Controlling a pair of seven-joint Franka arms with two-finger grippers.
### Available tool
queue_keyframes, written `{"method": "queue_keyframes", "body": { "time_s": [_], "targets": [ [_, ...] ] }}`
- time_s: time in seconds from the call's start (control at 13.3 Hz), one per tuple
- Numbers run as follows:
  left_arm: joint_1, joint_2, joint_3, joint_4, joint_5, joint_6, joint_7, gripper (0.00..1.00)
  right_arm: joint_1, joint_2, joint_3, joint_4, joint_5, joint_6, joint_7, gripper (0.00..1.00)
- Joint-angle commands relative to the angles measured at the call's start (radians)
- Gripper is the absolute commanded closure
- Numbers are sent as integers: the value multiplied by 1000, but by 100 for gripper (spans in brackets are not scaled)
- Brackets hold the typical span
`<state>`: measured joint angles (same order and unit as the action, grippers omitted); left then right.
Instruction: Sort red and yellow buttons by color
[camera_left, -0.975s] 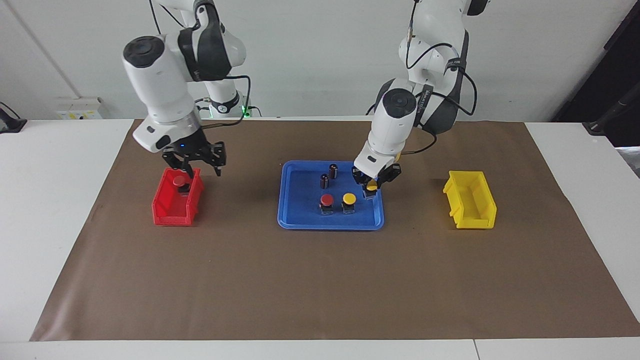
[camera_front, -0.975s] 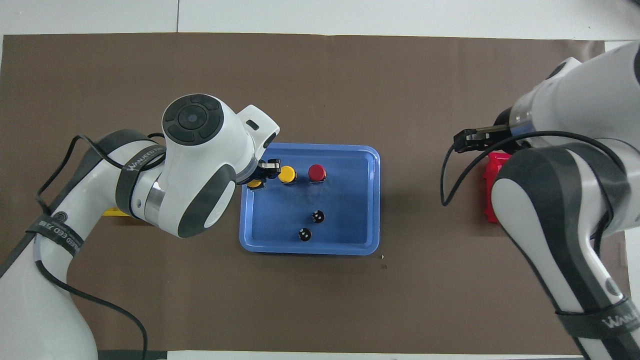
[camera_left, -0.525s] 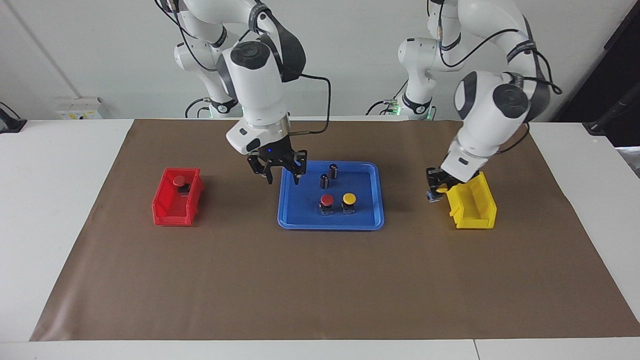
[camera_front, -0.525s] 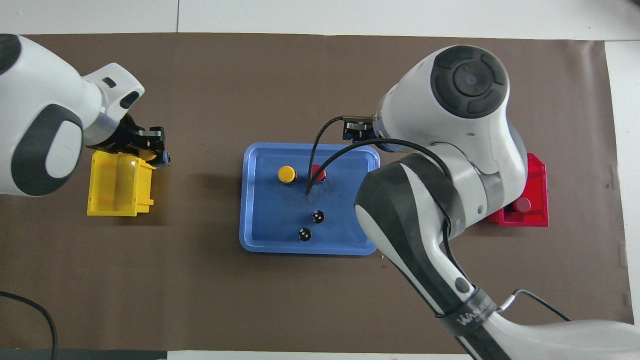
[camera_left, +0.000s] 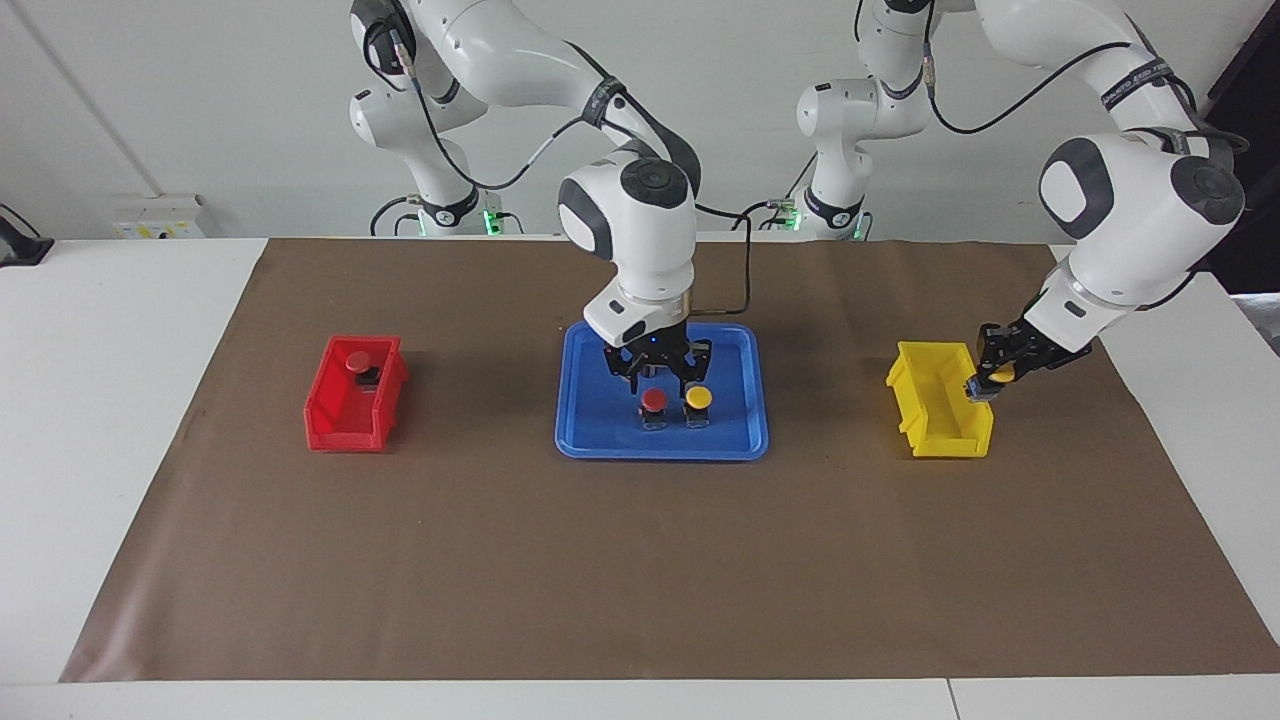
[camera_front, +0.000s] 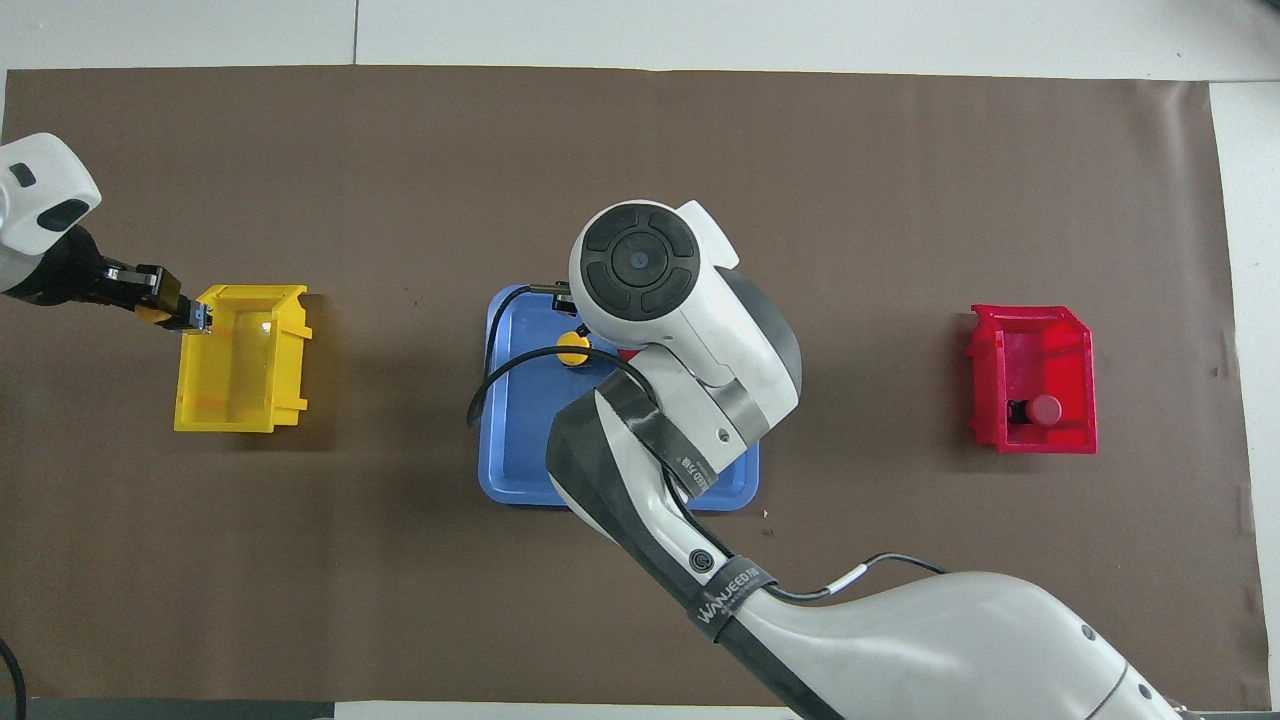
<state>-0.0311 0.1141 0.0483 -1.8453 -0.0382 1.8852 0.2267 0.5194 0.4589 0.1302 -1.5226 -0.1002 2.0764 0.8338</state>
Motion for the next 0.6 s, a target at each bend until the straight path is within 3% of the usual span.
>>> {"method": "queue_keyframes", "body": {
  "time_s": [0.0, 0.3, 0.53],
  "targets": [
    [-1, -103, -13, -176, 20, 93, 8, 99, -6, -12, -1, -56, -18, 40, 10, 30],
    [-9, -137, -13, -325, 20, 202, 3, 99, -7, -14, -1, -109, -27, 91, 5, 30],
    [-9, -129, -13, -371, 20, 267, 3, 99, -6, -23, -1, -134, -27, 99, 4, 31]
  ]
}}
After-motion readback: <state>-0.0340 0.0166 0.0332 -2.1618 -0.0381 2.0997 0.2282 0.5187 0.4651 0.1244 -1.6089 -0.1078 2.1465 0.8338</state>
